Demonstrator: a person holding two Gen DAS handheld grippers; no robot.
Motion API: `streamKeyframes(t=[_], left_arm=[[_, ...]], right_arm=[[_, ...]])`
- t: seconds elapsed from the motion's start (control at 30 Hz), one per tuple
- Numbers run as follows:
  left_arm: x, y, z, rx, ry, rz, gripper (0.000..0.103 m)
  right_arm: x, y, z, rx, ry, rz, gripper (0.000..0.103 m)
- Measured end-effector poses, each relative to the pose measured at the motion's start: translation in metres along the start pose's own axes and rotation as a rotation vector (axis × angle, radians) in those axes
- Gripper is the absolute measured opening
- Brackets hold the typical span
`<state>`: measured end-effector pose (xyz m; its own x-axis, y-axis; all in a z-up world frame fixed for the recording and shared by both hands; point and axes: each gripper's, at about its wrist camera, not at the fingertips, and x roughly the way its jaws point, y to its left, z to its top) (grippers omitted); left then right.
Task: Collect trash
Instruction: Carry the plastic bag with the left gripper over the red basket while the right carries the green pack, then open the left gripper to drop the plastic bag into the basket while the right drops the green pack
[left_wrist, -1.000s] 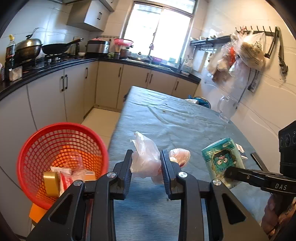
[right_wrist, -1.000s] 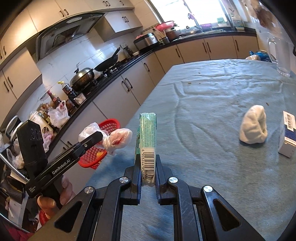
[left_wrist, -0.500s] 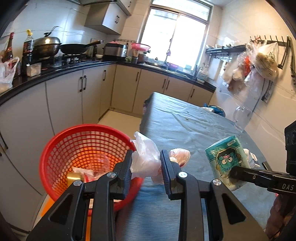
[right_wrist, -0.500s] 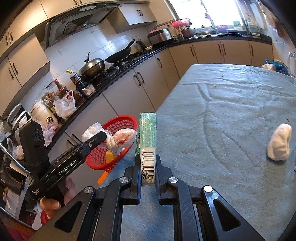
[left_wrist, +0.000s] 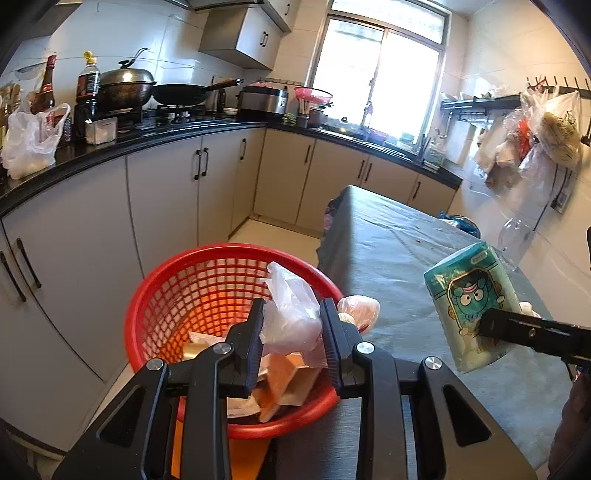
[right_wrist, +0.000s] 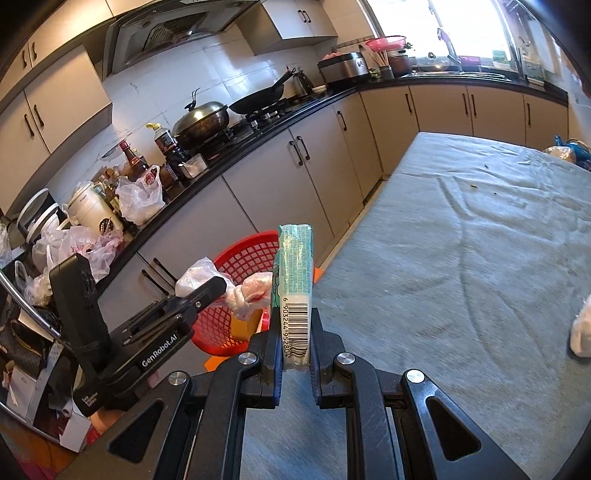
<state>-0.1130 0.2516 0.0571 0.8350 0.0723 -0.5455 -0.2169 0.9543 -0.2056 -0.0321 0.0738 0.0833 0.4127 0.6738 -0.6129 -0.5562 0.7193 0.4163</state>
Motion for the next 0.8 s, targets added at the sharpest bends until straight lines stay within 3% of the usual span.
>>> streamKeyframes(t=[0.8], left_arm=[[0.032,0.064,-0.008,-0.121,0.062,0.049,0.028]], right_arm=[[0.084,0.024,0.025,-0.026,0.102,0.008,0.013]])
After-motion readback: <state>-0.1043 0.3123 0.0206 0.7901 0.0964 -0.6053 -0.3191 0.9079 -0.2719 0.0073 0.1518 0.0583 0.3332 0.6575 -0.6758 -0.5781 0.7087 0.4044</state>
